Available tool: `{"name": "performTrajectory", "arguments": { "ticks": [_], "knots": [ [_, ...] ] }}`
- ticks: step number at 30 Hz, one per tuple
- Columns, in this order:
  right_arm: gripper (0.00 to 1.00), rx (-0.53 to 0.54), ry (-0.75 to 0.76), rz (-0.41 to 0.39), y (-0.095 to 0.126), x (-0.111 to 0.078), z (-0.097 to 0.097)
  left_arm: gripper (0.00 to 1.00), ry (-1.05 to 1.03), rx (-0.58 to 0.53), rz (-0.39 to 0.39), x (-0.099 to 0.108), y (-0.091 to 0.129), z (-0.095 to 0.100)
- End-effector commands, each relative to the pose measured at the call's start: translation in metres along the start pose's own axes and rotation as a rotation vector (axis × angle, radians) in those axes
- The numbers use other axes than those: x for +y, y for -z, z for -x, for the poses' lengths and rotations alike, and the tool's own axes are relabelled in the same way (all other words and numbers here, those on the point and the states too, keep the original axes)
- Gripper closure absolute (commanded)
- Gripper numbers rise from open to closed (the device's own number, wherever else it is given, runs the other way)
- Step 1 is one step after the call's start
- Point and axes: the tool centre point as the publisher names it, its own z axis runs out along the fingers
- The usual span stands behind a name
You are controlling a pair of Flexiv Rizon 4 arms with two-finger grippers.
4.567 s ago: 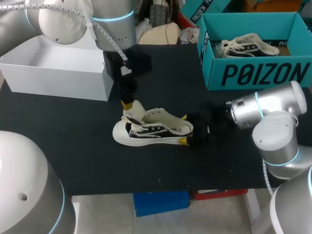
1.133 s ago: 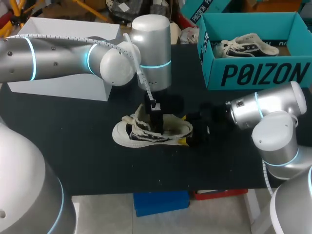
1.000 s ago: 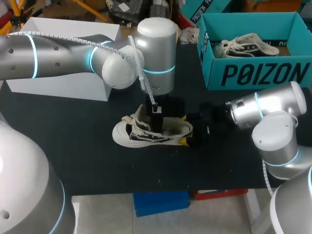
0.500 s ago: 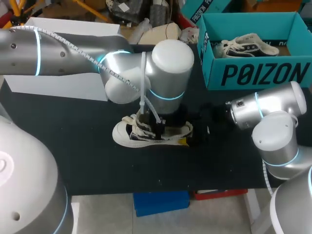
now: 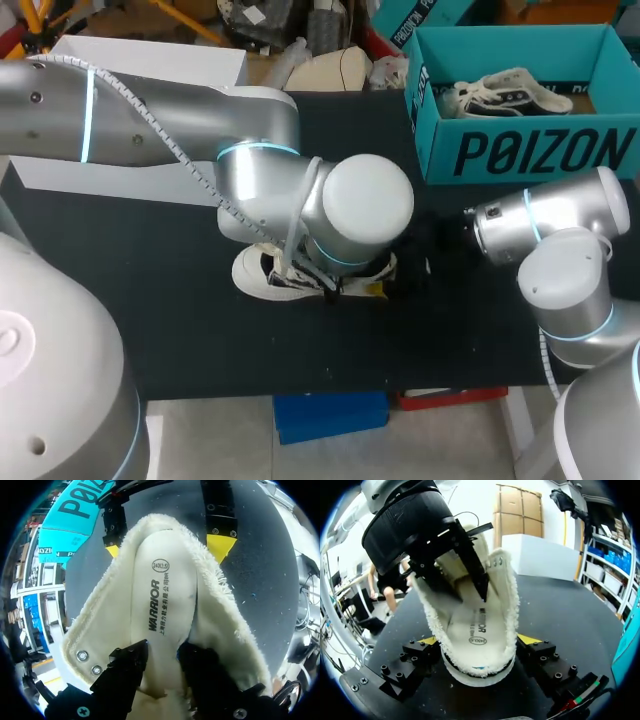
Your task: Take the shoe out of the shoebox, open the shoe tongue, remove and reinsert the insole, then place the shoe into the shoebox
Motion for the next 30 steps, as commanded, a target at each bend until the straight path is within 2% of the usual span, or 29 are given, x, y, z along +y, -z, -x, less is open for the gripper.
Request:
{"name": "performTrajectory", "arguments": {
  "ticks": [1, 7, 11, 14, 18, 23, 30],
  "knots": [
    [1.0, 0.002, -0.001, 0.0, -0.002, 0.0, 0.0, 0.62, 0.024, -0.054, -0.021, 0.005, -0.046, 0.006],
    [1.0, 0.002, -0.001, 0.0, -0.002, 0.0, 0.0, 0.62, 0.046, -0.033, -0.03, 0.007, -0.059, 0.015],
    [1.0, 0.002, -0.001, 0.0, -0.002, 0.0, 0.0, 0.67, 0.041, 0.005, -0.023, 0.006, -0.068, 0.014],
    [1.0, 0.002, -0.001, 0.0, -0.002, 0.0, 0.0, 0.99, 0.021, 0.053, -0.013, 0.004, -0.072, 0.011],
    [1.0, 0.002, -0.001, 0.0, -0.002, 0.0, 0.0, 1.0, -0.051, 0.136, -0.003, 0.0, -0.071, 0.003],
    [1.0, 0.002, -0.001, 0.0, -0.002, 0.0, 0.0, 1.0, -0.1, 0.243, -0.036, 0.002, -0.06, 0.0],
    [1.0, 0.002, -0.001, 0.0, -0.002, 0.0, 0.0, 1.0, -0.132, 0.35, -0.107, 0.011, -0.031, 0.001]
  ]
}}
